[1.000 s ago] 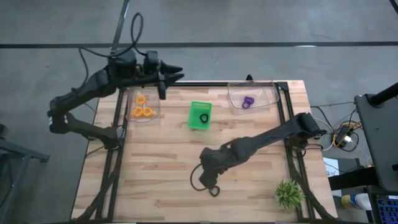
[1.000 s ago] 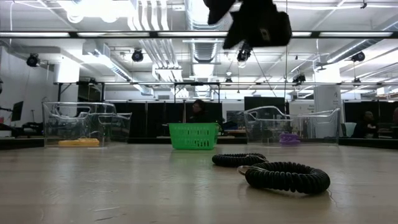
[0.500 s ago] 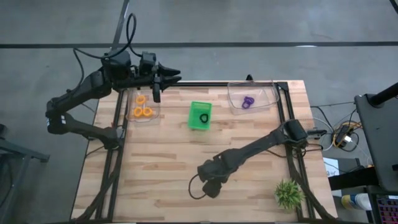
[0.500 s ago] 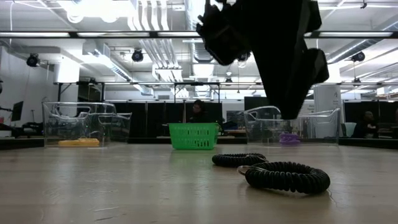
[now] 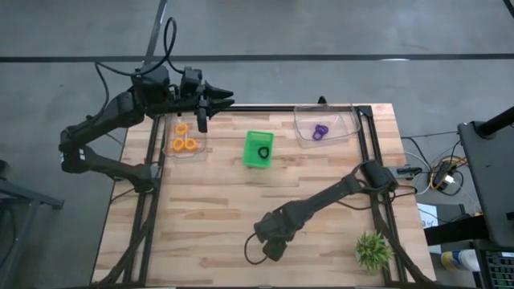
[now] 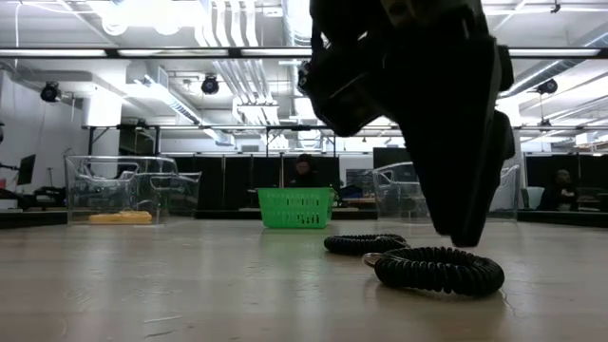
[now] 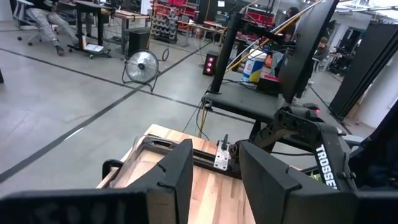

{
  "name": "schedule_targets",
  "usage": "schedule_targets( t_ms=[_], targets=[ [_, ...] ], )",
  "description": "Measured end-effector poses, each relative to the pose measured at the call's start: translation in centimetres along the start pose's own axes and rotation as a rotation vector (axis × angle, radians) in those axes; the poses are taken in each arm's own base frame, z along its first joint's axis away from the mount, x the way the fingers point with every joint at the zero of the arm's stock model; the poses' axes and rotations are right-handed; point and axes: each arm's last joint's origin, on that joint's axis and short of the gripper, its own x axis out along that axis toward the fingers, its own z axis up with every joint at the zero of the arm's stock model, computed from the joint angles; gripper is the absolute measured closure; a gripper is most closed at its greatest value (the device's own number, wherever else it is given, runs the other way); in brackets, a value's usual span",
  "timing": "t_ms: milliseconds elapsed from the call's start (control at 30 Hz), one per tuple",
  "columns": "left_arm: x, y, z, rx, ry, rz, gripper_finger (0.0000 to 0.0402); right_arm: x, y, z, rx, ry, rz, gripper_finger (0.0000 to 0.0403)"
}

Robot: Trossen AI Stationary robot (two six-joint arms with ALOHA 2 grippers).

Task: Sort spring keychains
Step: Put the bottom black spring keychain into the green bin

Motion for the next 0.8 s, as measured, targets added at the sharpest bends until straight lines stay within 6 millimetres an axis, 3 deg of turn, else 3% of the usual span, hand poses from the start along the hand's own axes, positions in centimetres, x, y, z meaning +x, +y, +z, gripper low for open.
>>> schedule_targets(
  t_ms=[333,433,533,667,800],
  targets=[
    [0.0,0.0,-0.1,-0.008,0.006,0.001,0.0278,1.6,-0.2,0.5,0.007,-0.007,-0.026,0.0269],
    [0.0,0.0,-0.1,-0.008,0.006,0.001,0.0278,1.9,-0.3,0.5,0.015,0.004,-0.044,0.0304],
    [0.0,0.0,-0.1,-0.008,0.006,0.001,0.0278,2.1,-0.6,0.6,-0.001,0.024,-0.052,0.0371],
    [0.0,0.0,-0.1,-0.008,0.006,0.002,0.0278,1.6,-0.9,1.0,0.005,0.029,-0.051,0.0389],
    [0.0,0.0,-0.1,-0.008,0.007,0.002,0.0278,-0.1,-1.3,1.1,0.021,0.002,-0.057,0.0392]
  ],
)
